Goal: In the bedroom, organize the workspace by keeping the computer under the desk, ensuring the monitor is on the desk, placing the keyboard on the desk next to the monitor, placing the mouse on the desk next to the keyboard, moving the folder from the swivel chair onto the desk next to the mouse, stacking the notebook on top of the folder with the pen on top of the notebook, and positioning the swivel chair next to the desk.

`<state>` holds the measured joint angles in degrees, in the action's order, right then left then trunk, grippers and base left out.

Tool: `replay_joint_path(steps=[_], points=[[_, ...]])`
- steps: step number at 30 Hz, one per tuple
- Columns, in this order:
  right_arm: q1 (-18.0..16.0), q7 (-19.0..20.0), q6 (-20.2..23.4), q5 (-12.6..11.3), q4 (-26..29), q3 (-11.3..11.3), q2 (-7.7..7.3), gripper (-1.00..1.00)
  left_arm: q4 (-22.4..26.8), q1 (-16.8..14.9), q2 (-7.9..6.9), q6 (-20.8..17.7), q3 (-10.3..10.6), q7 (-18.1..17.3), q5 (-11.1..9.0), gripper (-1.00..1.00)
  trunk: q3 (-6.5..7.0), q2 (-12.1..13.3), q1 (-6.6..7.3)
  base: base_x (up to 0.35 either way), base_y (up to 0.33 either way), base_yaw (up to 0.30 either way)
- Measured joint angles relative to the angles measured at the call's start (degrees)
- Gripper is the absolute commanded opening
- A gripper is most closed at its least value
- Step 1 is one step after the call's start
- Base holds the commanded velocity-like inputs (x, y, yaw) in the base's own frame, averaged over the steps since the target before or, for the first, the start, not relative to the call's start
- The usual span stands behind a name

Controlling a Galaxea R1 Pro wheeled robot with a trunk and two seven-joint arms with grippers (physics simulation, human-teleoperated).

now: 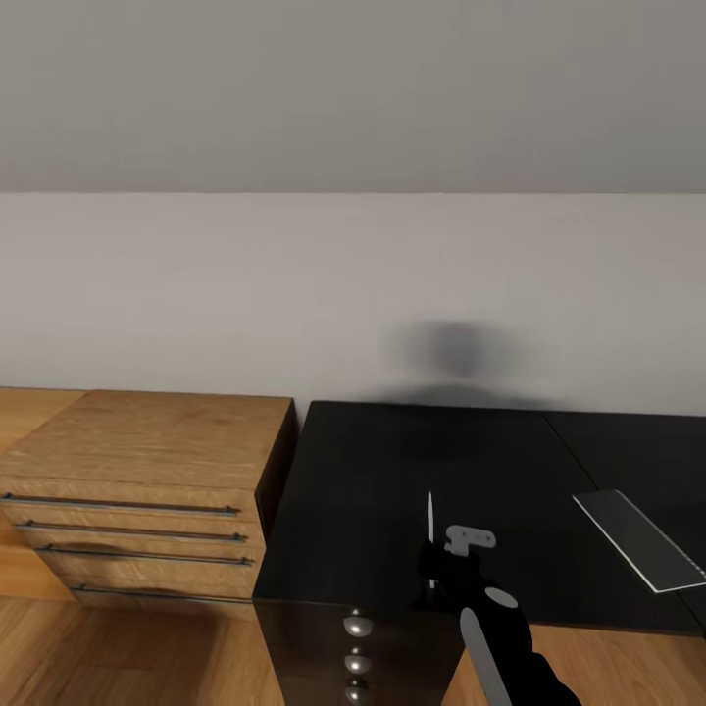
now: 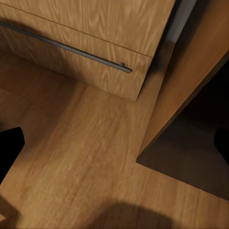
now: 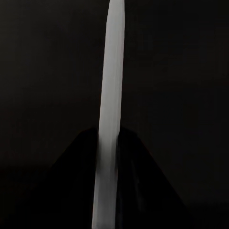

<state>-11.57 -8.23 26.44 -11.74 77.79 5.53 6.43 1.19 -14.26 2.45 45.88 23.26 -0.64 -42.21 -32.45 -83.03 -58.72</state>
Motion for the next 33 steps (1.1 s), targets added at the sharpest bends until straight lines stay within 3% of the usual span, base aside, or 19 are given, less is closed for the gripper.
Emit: replay_joint_path(steps=[6,29,33], points=[[0.00,0.00,0.00,0.01,0.00,0.00,0.00,-1.00,0.00,0.01,0.00,0.00,0.00,0.00,-0.01,1.00,-0.90,-2.02,-1.11,0.000,0.000,0.000],[0.00,0.18,-1.68,-0.03,0.27,0.00,0.37,-1.00,0.00,0.06,-0.19,-0.09,-0.03,0.00,0.04,1.00,-0.90,-2.02,-1.11,0.000,0.000,0.000],[0.00,0.17,-1.68,-0.02,0.26,0.00,0.34,-1.00,0.00,0.06,-0.25,-0.09,-0.01,0.00,0.06,1.00,-0.19,-0.43,-0.23,0.000,0.000,0.000]])
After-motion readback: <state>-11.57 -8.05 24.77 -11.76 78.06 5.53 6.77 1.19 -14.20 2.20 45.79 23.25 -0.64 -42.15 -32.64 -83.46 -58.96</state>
